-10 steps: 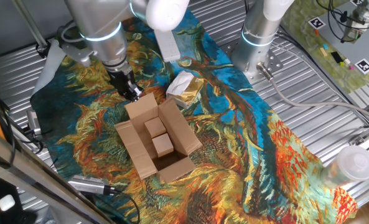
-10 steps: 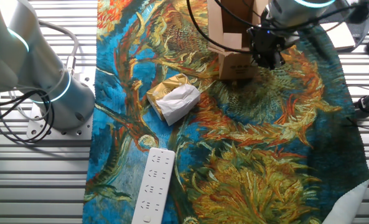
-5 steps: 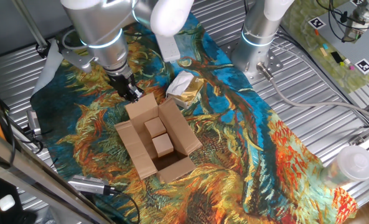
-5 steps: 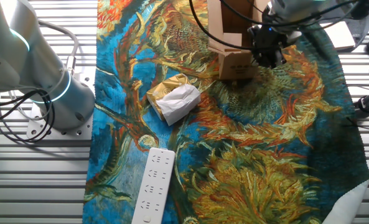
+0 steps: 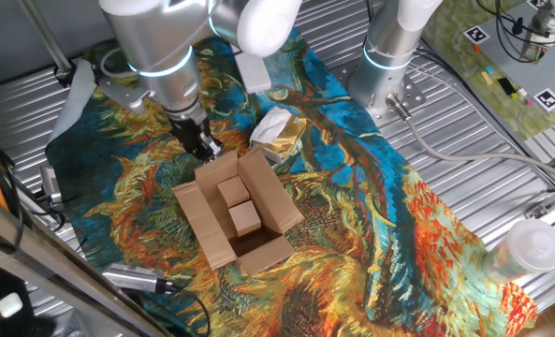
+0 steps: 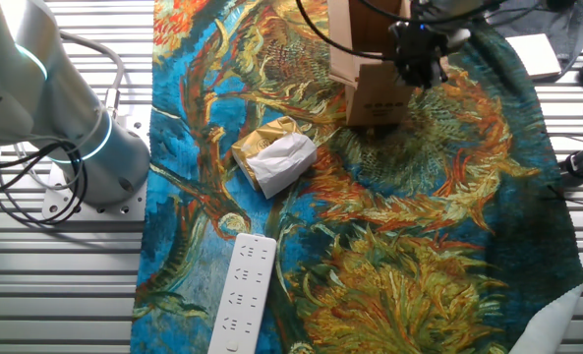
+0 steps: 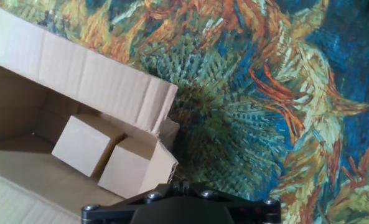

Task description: Cover the box

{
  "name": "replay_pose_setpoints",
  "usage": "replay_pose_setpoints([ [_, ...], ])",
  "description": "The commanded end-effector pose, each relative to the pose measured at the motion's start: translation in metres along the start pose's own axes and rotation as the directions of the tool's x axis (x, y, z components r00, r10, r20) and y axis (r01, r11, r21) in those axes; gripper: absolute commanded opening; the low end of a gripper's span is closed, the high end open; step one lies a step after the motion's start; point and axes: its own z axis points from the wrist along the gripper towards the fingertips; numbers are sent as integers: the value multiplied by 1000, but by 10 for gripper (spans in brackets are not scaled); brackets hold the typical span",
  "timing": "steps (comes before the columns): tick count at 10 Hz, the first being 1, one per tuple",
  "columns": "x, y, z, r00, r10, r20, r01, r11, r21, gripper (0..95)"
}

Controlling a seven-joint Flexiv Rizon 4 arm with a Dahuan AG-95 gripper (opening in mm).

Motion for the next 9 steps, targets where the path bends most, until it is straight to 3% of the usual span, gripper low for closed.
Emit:
replay_pose_setpoints([
  [1, -14, 13, 9, 999, 41, 21, -40, 999, -31, 0],
  [2, -23, 21, 16, 998, 59, 22, -58, 998, -32, 0],
  [4, -28, 24, 22, 998, 66, 21, -66, 997, -29, 0],
  [5, -29, 24, 31, 998, 64, 21, -63, 998, -30, 0],
  [9, -22, 22, 50, 999, 50, 22, -50, 999, -17, 0],
])
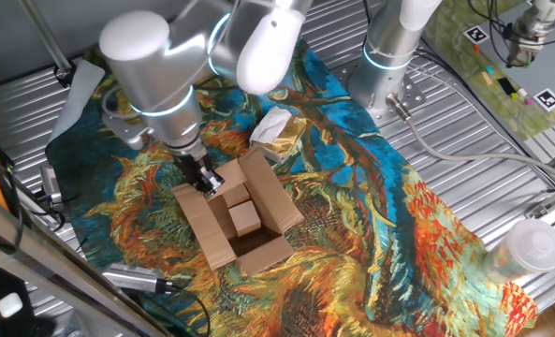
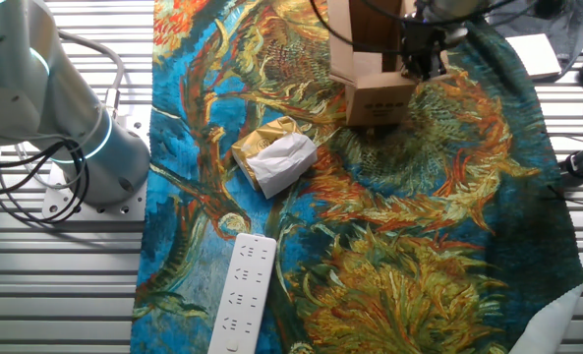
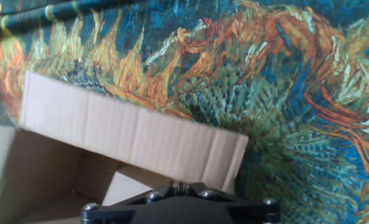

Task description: Cover the box

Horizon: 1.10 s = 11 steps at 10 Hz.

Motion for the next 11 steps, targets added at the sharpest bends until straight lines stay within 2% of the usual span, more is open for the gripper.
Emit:
replay_pose_setpoints([
  [1, 1, 0, 2, 1000, 5, -14, -5, 1000, 7, 0],
  [7, 1, 1, -1, 1000, 5, -23, -5, 1000, 16, 0],
  [11, 4, 15, -34, 999, 25, -46, -24, 999, 26, 0],
])
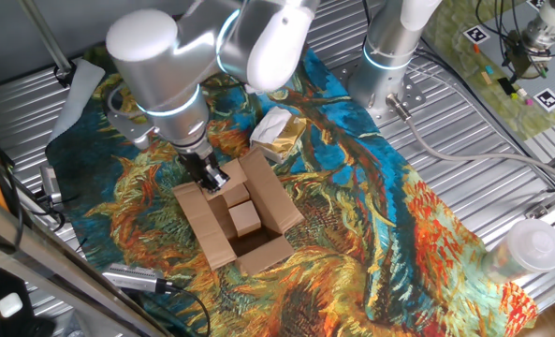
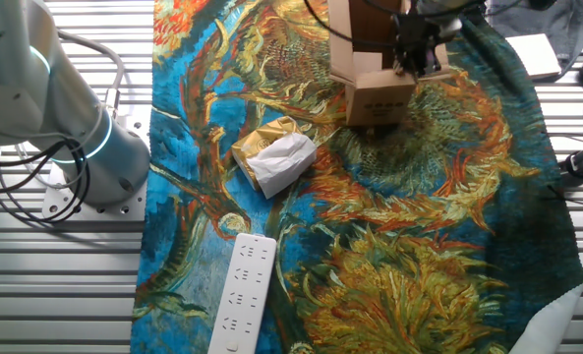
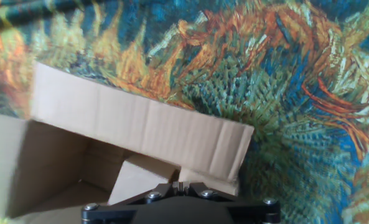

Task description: Cover the box

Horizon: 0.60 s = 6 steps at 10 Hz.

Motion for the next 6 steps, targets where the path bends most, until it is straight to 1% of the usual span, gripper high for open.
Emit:
replay_pose_setpoints([
  [1, 3, 5, -9, 1000, 12, -10, -12, 1000, 5, 0],
  [2, 3, 7, -13, 1000, 17, -12, -17, 1000, 3, 0],
  [4, 4, 9, -16, 1000, 22, -11, -22, 1000, 2, 0],
  [5, 3, 10, -16, 1000, 19, -12, -19, 1000, 4, 0],
  [6, 3, 10, -16, 1000, 9, -18, -9, 1000, 15, 0],
])
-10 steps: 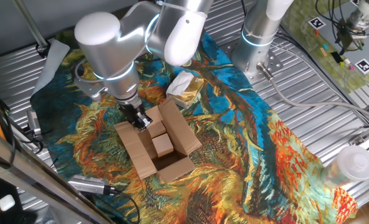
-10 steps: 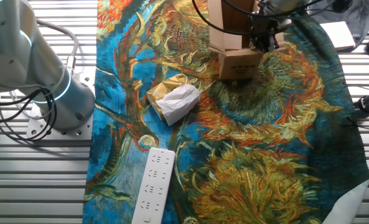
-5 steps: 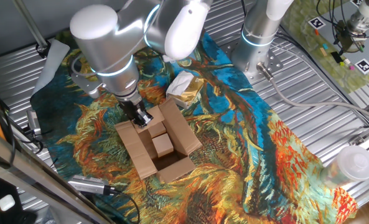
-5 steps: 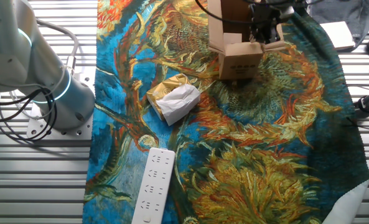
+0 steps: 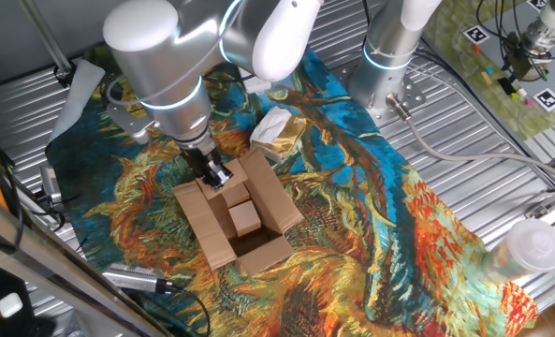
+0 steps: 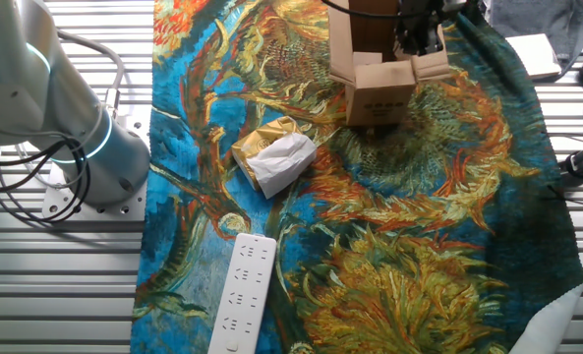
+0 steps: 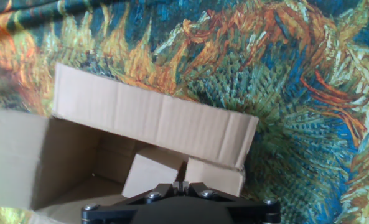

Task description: Cover the box

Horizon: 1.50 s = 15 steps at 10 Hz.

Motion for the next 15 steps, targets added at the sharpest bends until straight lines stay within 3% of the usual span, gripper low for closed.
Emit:
replay_pose_setpoints([
  [1, 0, 0, 0, 1000, -14, -8, 14, 1000, 16, 0],
  [12, 2, 2, 1, 999, 46, 3, -46, 999, 29, 0],
  [15, 2, 2, 1, 1000, 10, 3, -10, 1000, 22, 0],
])
